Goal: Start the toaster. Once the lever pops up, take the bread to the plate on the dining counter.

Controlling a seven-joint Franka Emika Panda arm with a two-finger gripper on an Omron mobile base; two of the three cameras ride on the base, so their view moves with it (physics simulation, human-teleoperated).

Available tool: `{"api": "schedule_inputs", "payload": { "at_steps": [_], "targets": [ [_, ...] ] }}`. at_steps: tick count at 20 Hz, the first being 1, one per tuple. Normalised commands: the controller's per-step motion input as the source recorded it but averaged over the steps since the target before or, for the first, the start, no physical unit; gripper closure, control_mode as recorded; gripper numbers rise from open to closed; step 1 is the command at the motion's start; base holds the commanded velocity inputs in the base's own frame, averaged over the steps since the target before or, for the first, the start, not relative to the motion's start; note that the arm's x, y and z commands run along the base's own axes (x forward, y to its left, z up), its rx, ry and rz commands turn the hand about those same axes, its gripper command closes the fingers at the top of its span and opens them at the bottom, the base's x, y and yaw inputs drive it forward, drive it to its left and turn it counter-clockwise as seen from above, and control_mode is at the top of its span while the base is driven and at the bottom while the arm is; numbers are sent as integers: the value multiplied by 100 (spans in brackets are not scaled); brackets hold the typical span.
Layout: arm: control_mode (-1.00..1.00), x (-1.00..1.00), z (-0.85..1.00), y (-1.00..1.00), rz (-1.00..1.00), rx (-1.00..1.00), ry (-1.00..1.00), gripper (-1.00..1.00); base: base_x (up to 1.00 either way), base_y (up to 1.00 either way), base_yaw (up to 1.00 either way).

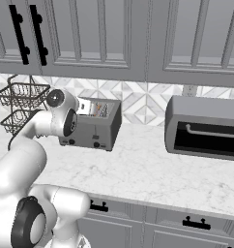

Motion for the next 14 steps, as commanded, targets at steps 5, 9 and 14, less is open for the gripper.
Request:
{"api": "schedule_inputs", "payload": {
  "at_steps": [5,9,14],
  "targets": [
    [-100,0,4,0,0,0,3,-100,0,0,0],
    [-100,0,0,0,0,0,0,-100,0,0,0],
    [-100,0,0,0,0,0,0,-100,0,0,0]
  ]
}}
